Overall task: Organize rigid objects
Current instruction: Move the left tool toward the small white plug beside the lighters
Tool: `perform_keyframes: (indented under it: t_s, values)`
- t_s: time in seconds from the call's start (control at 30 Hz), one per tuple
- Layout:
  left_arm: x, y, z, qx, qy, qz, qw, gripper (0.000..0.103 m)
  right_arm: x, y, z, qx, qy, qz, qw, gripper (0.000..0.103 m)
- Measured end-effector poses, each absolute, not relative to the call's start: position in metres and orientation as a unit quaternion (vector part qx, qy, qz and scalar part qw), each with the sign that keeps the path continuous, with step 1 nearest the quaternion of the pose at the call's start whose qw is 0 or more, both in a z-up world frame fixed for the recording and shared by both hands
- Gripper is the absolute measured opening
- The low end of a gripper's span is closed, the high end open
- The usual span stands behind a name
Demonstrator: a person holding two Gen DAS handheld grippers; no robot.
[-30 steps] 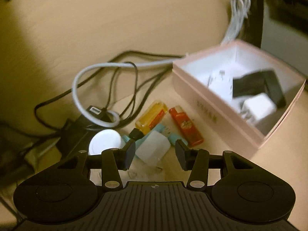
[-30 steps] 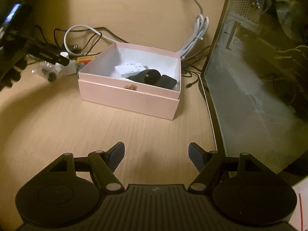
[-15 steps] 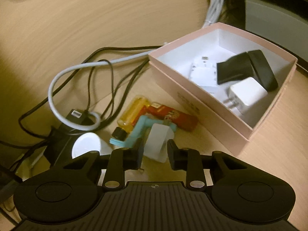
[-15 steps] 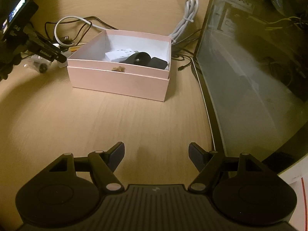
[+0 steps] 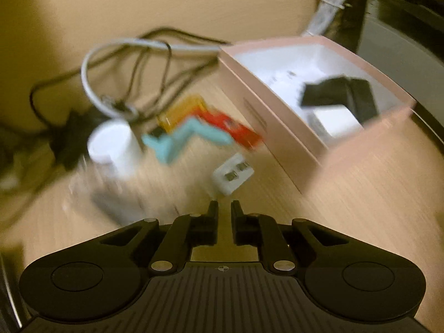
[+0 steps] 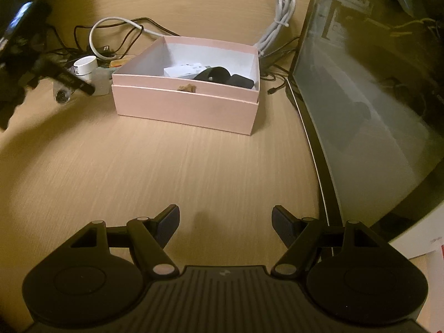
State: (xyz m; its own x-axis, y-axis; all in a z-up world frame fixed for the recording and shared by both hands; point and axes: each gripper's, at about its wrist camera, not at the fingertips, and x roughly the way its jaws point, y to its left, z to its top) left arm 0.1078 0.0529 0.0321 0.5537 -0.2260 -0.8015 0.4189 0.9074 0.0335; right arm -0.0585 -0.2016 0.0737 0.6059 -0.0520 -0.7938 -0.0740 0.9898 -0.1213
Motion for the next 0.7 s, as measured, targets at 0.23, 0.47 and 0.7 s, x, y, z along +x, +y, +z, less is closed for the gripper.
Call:
perform_keyframes:
  t_s: [0.23, 0.47, 0.7]
  values:
    - [0.045, 0.061, 0.026, 0.058, 0.445, -0.209, 0.869, 0.013, -0.053, -0.195, 0.067, -0.065, 0.458, 0.008, 0.887, 0.074]
    - [0.027, 0.092, 0.038, -0.029, 0.411, -0.18, 0.893, 0.017, -0.044, -0.173, 0.069, -0.077, 0.453, 0.034, 0.887, 0.074]
    - [0.026, 0.091, 0.053, 0.018, 0.378, -0.194, 0.905, 0.02, -0.037, -0.152, 0.069, -0.088, 0.451, 0.062, 0.886, 0.074]
